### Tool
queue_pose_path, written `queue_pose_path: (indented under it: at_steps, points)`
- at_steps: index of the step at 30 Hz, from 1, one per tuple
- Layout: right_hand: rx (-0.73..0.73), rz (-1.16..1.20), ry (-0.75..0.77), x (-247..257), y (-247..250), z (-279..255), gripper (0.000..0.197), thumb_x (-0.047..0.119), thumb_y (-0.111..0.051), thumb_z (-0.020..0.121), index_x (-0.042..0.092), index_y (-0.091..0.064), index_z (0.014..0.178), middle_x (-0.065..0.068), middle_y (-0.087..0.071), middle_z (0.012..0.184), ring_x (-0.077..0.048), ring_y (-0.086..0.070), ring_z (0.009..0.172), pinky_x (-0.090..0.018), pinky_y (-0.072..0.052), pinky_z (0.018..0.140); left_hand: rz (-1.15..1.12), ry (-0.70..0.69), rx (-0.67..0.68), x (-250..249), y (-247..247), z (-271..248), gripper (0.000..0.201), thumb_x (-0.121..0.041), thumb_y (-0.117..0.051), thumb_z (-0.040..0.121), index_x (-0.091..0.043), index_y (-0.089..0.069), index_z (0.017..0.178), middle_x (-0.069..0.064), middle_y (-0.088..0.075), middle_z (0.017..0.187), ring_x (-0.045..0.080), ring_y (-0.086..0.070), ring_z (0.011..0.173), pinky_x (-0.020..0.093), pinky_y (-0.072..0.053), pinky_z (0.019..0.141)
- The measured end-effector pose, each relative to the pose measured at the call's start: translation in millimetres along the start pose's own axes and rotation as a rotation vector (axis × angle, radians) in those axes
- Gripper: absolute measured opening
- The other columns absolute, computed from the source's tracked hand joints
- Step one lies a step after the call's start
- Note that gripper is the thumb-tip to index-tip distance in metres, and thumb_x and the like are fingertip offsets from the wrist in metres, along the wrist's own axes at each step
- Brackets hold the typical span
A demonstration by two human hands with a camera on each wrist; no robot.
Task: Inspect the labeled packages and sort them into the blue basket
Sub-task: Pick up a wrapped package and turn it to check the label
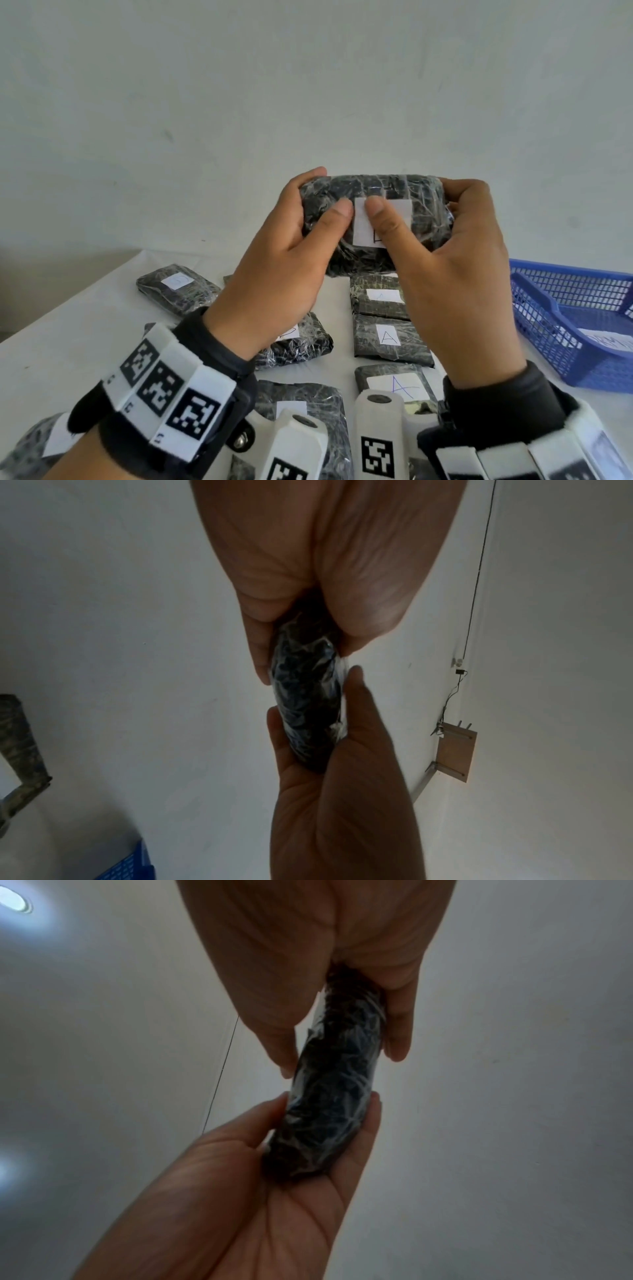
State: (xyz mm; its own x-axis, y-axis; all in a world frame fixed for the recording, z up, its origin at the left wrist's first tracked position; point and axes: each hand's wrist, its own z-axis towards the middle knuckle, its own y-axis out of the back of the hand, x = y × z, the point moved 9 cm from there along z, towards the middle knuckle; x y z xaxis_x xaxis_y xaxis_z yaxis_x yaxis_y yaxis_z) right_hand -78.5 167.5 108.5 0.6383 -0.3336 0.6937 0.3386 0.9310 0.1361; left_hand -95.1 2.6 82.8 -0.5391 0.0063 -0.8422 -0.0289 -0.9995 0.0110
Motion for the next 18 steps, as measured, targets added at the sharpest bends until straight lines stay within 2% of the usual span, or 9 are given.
queue_pose_path:
  at_steps: [2, 4, 5, 7, 9, 13, 15, 17, 18]
  points:
    - [0.001, 0.003, -0.009, -2.8, 1.1, 1.2, 0.042, 0.046, -0.079, 0.085, 0.023, -0.055, 0.11, 0.019, -0.068, 0.085, 0.009, -0.069, 0.081, -0.009, -0.051, 0.066, -0.038, 0.019, -0.011, 1.8, -0.3, 0.4, 0.041, -0.043, -0.058, 0.099, -0.035, -0.052, 0.138, -0.005, -0.076, 0.115, 0.018, -0.071, 0.114, 0.052, -0.052, 0.106]
    - [-0.004, 0.046, -0.017, -5.6, 3.1, 3.5, 0.04, 0.046, -0.077, 0.087, 0.02, -0.059, 0.111, 0.014, -0.072, 0.086, 0.002, -0.071, 0.079, -0.015, -0.055, 0.066, -0.043, 0.015, -0.025, 1.9, 2.6, 1.8, 0.048, -0.041, -0.056, 0.096, -0.031, -0.051, 0.143, -0.008, -0.075, 0.12, 0.013, -0.069, 0.118, 0.048, -0.051, 0.107]
    - [-0.002, 0.071, -0.018, -7.0, 3.5, 4.5, 0.037, 0.046, -0.074, 0.091, 0.019, -0.061, 0.112, 0.01, -0.073, 0.088, -0.003, -0.072, 0.079, -0.022, -0.057, 0.068, -0.054, 0.005, -0.029, 0.8, 4.2, 2.9, 0.052, -0.04, -0.056, 0.095, -0.03, -0.05, 0.145, -0.008, -0.074, 0.122, 0.013, -0.068, 0.12, 0.048, -0.05, 0.107]
    - [-0.002, 0.109, -0.009, -11.1, 5.2, 6.3, 0.026, 0.042, -0.067, 0.1, 0.019, -0.066, 0.11, 0.002, -0.075, 0.091, -0.016, -0.073, 0.083, -0.043, -0.061, 0.074, -0.109, 0.01, -0.027, 0.0, 6.7, 4.5, 0.053, -0.037, -0.057, 0.094, -0.027, -0.05, 0.146, -0.007, -0.075, 0.121, 0.014, -0.069, 0.12, 0.048, -0.051, 0.106]
    - [-0.008, 0.139, -0.001, -12.9, 7.9, 8.0, 0.017, 0.036, -0.065, 0.103, 0.019, -0.069, 0.105, -0.002, -0.076, 0.091, -0.027, -0.074, 0.086, -0.053, -0.061, 0.078, -0.172, 0.049, -0.006, 1.3, 6.4, 4.5, 0.049, -0.032, -0.059, 0.097, -0.025, -0.051, 0.145, -0.006, -0.077, 0.117, 0.014, -0.071, 0.116, 0.045, -0.054, 0.101]
    - [0.06, 0.096, 0.079, -5.0, 6.2, 7.7, 0.026, 0.037, -0.056, 0.108, 0.018, -0.073, 0.11, -0.007, -0.077, 0.094, -0.034, -0.071, 0.091, -0.058, -0.058, 0.082, -0.24, 0.074, -0.014, 0.4, 8.7, 4.7, 0.039, -0.024, -0.053, 0.1, -0.025, -0.056, 0.139, -0.006, -0.079, 0.11, 0.011, -0.073, 0.109, 0.041, -0.057, 0.097]
    - [0.063, 0.097, 0.105, -4.1, 8.2, 7.8, 0.031, 0.033, -0.052, 0.11, 0.011, -0.074, 0.107, -0.013, -0.075, 0.091, -0.038, -0.068, 0.088, -0.057, -0.058, 0.077, -0.286, 0.091, 0.005, 0.6, 7.0, 4.7, 0.036, -0.027, -0.058, 0.096, -0.026, -0.06, 0.132, -0.005, -0.08, 0.107, 0.01, -0.074, 0.105, 0.035, -0.059, 0.095]
    - [0.063, 0.124, 0.095, -8.4, 9.6, 9.2, 0.036, 0.031, -0.051, 0.111, 0.003, -0.073, 0.102, -0.025, -0.07, 0.091, -0.041, -0.063, 0.08, -0.06, -0.055, 0.073, -0.297, 0.096, 0.0, 0.4, 7.3, 4.9, 0.044, -0.027, -0.058, 0.096, -0.024, -0.056, 0.14, -0.006, -0.079, 0.109, 0.01, -0.074, 0.107, 0.034, -0.06, 0.094]
    - [0.083, 0.148, 0.088, -9.7, 7.4, 9.1, 0.038, 0.032, -0.051, 0.111, 0.002, -0.072, 0.103, -0.028, -0.07, 0.093, -0.041, -0.063, 0.081, -0.062, -0.055, 0.075, -0.291, 0.091, -0.019, -0.2, 9.0, 4.9, 0.048, -0.025, -0.056, 0.098, -0.024, -0.052, 0.146, -0.006, -0.079, 0.111, 0.01, -0.073, 0.108, 0.037, -0.059, 0.097]
